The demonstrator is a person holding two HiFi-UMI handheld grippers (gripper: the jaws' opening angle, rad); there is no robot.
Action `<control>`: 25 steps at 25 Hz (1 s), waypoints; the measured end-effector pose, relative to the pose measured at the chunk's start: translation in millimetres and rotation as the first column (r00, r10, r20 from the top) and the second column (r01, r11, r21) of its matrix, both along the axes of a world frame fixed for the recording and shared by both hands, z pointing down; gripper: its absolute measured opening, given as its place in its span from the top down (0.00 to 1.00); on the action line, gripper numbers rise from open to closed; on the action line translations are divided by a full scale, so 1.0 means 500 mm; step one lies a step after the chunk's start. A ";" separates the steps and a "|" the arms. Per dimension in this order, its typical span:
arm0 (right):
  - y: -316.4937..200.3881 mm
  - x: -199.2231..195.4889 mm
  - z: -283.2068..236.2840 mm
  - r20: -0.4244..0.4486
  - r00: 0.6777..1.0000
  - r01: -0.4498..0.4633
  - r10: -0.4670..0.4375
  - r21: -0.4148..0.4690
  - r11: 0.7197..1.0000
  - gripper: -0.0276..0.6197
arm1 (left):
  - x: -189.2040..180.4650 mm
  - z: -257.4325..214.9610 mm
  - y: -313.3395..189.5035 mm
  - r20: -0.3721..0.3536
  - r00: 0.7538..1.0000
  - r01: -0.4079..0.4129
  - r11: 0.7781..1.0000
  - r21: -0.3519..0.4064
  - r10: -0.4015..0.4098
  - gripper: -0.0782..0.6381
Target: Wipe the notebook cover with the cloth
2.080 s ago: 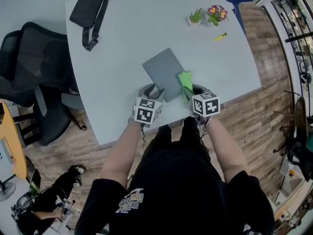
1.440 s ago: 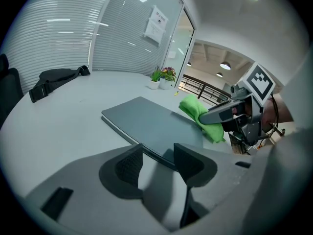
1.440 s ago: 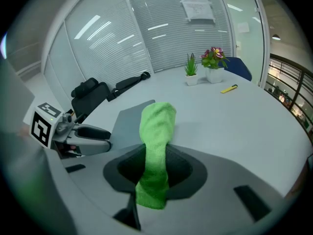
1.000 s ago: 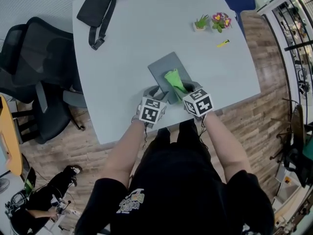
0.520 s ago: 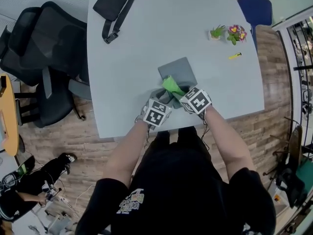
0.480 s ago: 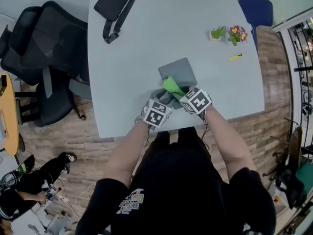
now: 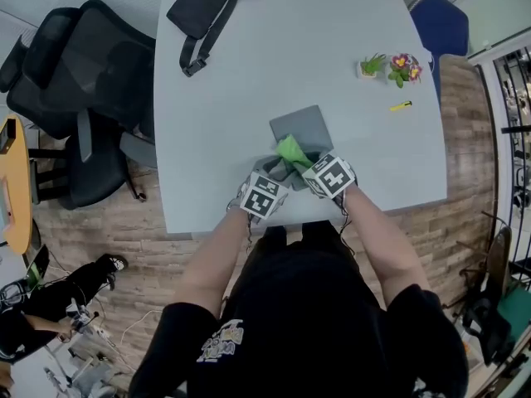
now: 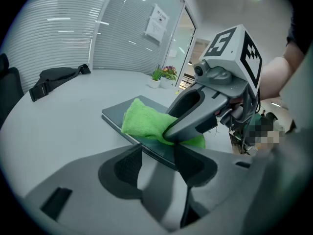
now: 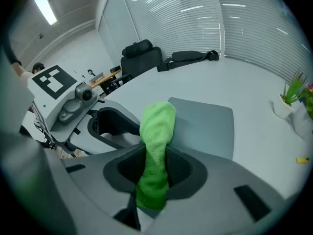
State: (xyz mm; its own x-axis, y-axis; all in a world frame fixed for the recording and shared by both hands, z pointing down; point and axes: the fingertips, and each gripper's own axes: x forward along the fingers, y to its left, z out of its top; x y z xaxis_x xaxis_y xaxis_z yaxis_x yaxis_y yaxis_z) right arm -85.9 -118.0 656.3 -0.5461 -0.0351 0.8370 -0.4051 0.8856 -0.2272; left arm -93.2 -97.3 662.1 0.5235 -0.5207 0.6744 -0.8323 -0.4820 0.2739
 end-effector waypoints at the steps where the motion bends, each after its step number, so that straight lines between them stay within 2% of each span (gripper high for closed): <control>1: -0.001 0.002 0.000 0.000 1.000 -0.003 0.003 0.006 1.000 0.78 | 0.000 0.000 0.000 0.000 1.000 0.000 1.000 -0.001 0.000 0.62; 14: -0.062 0.099 0.000 -0.010 0.983 -0.183 0.183 0.043 0.982 0.79 | -0.002 0.000 0.000 -0.003 1.000 0.001 1.000 -0.005 -0.001 0.62; 25: -0.086 0.147 -0.005 0.025 0.955 -0.297 0.296 0.018 0.955 0.79 | -0.003 0.005 -0.004 -0.005 1.000 0.006 1.000 -0.003 -0.006 0.62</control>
